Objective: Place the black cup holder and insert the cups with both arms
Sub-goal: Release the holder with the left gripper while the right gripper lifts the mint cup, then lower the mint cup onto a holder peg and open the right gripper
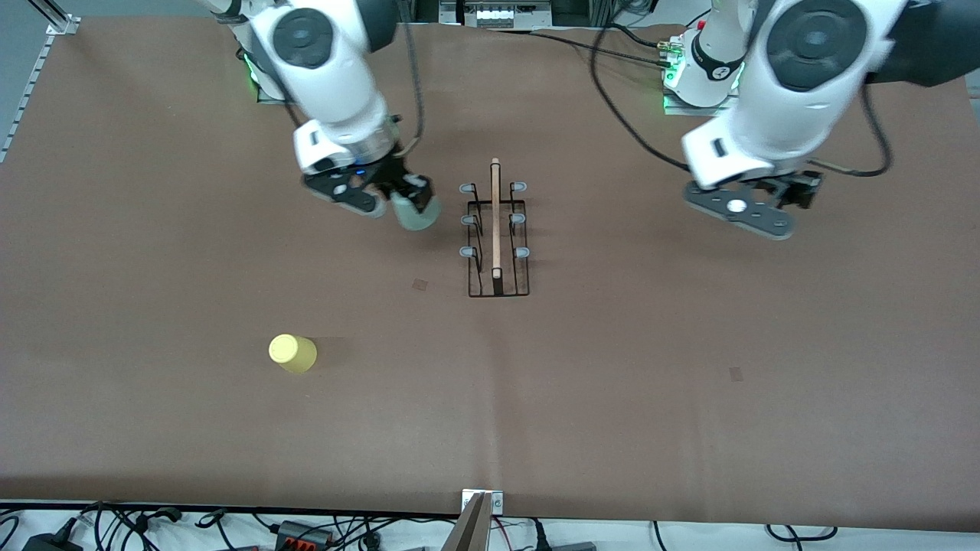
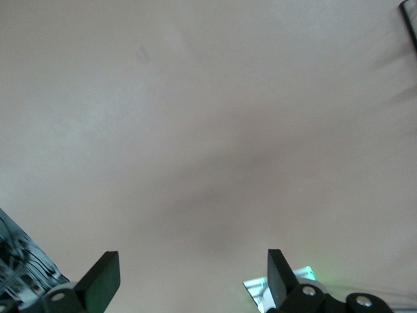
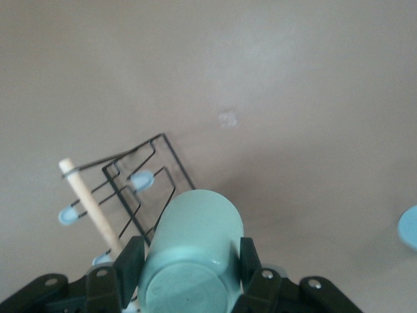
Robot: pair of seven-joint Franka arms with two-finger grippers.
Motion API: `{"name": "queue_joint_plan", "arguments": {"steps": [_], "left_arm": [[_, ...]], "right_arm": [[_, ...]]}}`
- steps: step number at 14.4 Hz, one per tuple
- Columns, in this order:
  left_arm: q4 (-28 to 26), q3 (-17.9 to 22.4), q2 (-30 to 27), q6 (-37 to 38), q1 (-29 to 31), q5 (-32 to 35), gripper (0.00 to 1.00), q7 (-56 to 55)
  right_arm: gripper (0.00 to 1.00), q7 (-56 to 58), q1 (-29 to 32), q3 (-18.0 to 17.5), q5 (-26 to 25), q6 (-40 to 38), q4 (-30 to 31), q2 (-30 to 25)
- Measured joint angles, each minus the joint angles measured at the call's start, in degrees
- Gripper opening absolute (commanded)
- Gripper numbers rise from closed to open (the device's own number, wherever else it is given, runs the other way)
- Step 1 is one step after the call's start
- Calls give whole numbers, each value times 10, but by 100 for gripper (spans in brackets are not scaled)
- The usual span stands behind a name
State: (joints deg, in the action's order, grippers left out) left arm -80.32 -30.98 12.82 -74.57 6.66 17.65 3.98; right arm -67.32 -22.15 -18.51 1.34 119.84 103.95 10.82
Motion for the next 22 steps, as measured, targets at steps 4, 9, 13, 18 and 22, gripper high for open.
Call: {"name": "queue_joint_plan", "arguments": {"steps": [4, 9, 13, 18, 22], "left_arm": [[-21, 1, 1, 9, 103, -73, 90, 10], [-40, 1, 14, -28, 145, -105, 91, 13], [-40, -1, 19, -43, 145, -106, 93, 12], [-40, -2, 19, -47, 144, -107, 93, 11], [-40, -2, 19, -47, 144, -107, 93, 11]], "right_arm": [[16, -39, -25, -8, 0, 2, -5, 31], [16, -44, -27, -27, 1, 2, -5, 55], [17, -48, -28, -43, 1, 2, 2, 63], [21, -49, -28, -52, 1, 2, 19, 63], [100, -49, -28, -58, 1, 5, 28, 64]]}}
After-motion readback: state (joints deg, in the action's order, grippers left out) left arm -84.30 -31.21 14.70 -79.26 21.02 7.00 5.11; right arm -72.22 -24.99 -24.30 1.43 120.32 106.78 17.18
